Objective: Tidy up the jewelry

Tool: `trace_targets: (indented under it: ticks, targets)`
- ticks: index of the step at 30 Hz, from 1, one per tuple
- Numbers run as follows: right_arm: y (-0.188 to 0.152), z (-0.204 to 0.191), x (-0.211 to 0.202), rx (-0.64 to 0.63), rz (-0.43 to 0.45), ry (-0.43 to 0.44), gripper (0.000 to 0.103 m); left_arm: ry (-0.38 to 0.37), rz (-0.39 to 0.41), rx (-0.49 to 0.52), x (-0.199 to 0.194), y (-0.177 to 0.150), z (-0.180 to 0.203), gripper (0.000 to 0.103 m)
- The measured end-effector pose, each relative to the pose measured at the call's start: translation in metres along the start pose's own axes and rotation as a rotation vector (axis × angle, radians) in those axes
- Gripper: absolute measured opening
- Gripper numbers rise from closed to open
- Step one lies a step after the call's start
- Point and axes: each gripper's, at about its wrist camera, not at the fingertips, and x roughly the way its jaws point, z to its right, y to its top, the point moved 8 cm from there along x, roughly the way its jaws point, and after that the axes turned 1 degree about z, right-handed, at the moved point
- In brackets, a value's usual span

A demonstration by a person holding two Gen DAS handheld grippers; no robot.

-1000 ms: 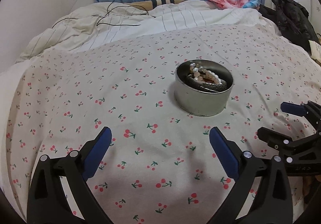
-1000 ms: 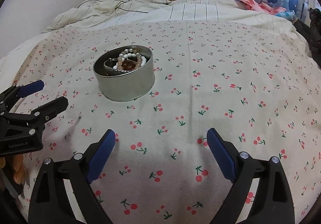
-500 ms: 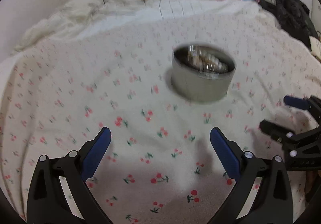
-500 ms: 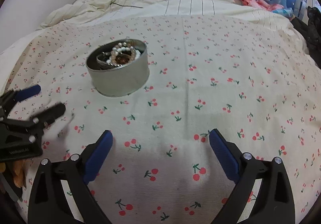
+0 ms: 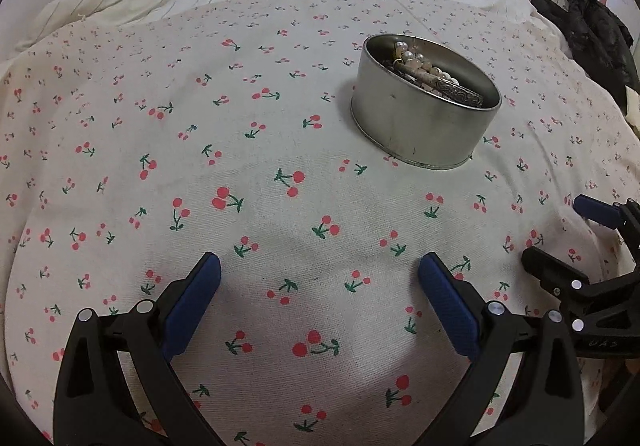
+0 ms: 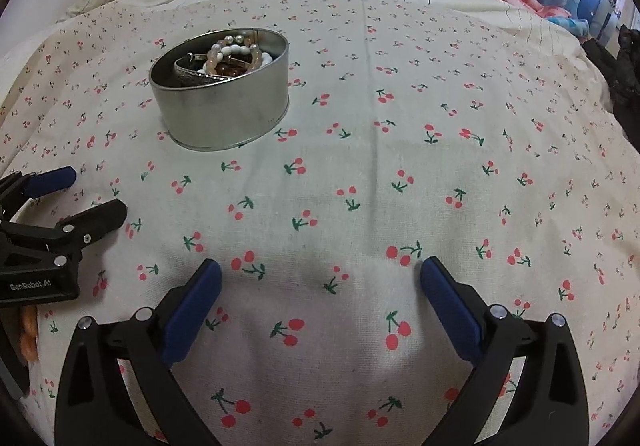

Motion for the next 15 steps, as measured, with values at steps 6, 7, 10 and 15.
trace_targets:
  ticks: [6, 7, 10, 15]
  targets:
    - [0.001, -0.002, 0.000, -0.046, 0.012, -0.031, 0.096, 0.010, -0.008, 0.007, 0.002, 0.000, 0.001, 0.096]
    - [0.001, -0.004, -0.001, -0.057, 0.016, -0.040, 0.096, 0.013, -0.009, 0.009, 0.002, 0.000, 0.001, 0.096]
    - [0.002, -0.009, -0.004, -0.124, 0.044, -0.079, 0.096, 0.023, -0.010, 0.013, 0.002, 0.001, 0.002, 0.096]
    - [-0.002, -0.010, -0.005, -0.104, 0.050, -0.058, 0.096, 0.037, -0.009, 0.008, 0.002, 0.001, 0.003, 0.096]
